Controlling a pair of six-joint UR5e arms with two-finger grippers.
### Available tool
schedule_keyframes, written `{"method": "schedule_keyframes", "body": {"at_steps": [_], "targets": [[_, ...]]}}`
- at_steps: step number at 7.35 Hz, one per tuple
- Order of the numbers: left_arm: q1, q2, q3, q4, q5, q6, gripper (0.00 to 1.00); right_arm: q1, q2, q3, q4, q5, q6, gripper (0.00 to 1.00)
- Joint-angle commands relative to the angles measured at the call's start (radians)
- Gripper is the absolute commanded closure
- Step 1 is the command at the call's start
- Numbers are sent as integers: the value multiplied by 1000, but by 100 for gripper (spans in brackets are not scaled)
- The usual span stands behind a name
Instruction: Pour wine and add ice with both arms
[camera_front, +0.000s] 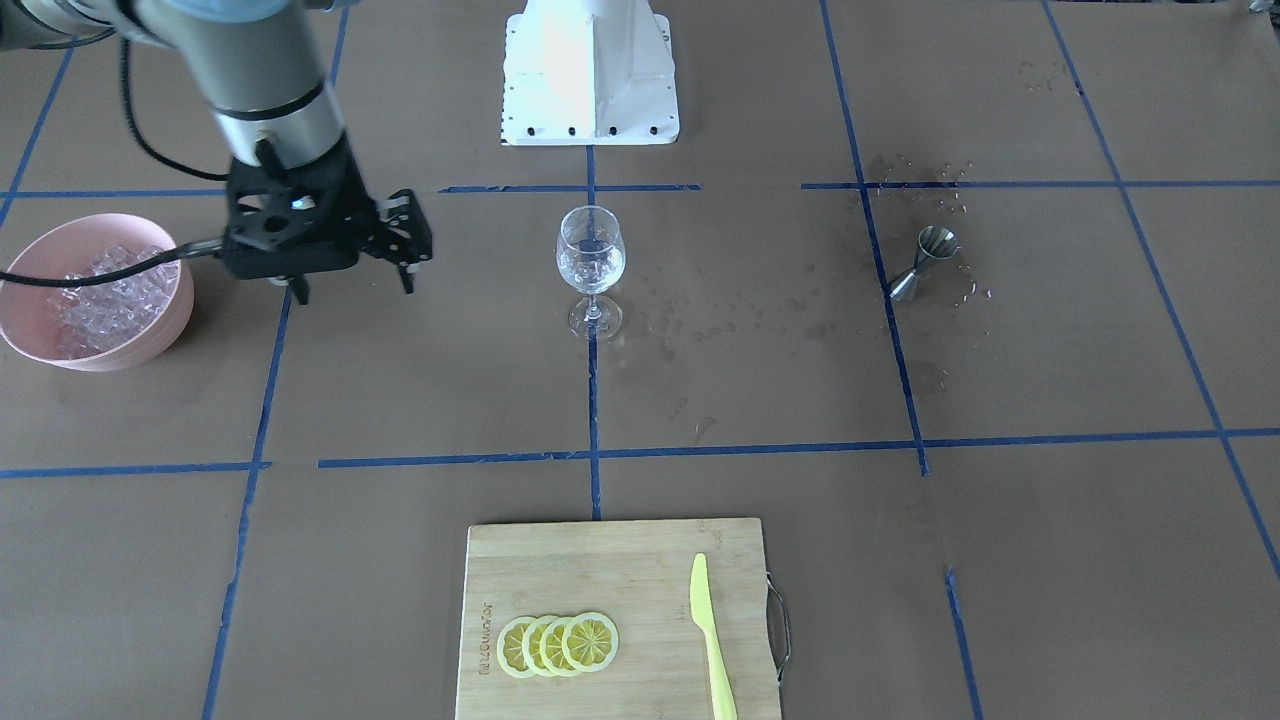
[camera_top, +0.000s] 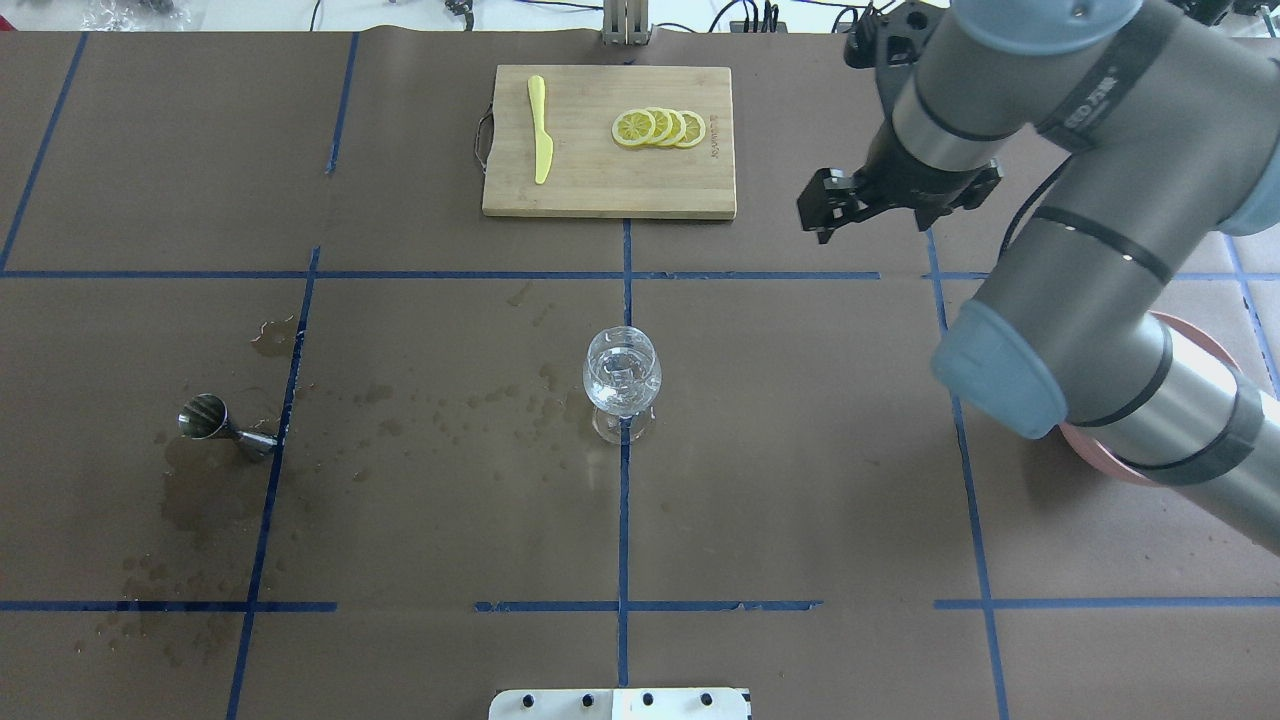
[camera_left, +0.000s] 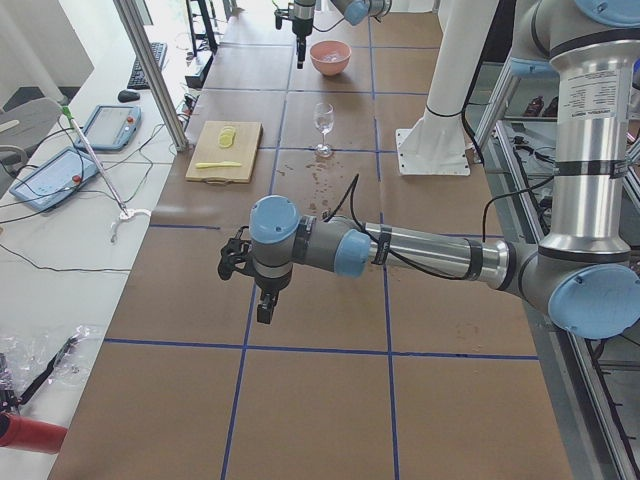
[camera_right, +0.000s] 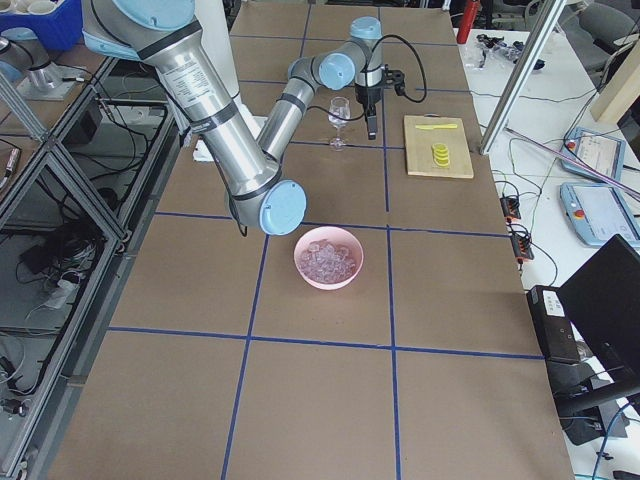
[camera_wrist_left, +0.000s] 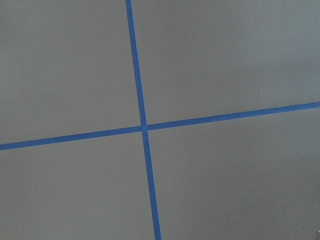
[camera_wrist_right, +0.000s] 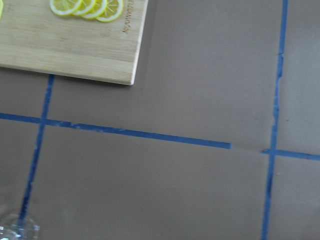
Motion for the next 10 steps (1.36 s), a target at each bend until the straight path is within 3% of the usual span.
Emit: {"method": "schedule_keyframes", "body": {"at_steps": [1,3,4,6,8,10], "targets": [[-2,0,-13,-2,-5,3,0,152,-215,5,79,36,-278,0],[0,0,-9,3,2,2,0,298,-427,-5,227,110,-488,0],[1,7,-10,2,2,2,0,379,-505,-13,229,128,-615,0],[1,12,-9,2,2,2,0,478,-668,-18,230,132,-638,0],[1,15,-7,3,2,2,0,512,-716,-83,317,135,-647,0],[1,15,-9,0,0,2,0,527,-748,-102,322,145,-753,0]]}}
